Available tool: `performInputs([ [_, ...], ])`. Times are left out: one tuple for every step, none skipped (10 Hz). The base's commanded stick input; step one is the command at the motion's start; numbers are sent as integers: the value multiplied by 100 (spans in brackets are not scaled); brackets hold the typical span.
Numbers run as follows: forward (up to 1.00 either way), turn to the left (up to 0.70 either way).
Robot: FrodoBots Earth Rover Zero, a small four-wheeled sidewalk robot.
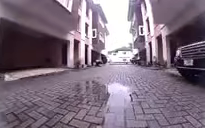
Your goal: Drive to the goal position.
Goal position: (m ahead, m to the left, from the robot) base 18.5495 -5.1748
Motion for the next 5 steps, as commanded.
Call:
performInputs([
  [50,0],
  [50,0],
  [50,0],
  [50,0],
  [50,0],
])
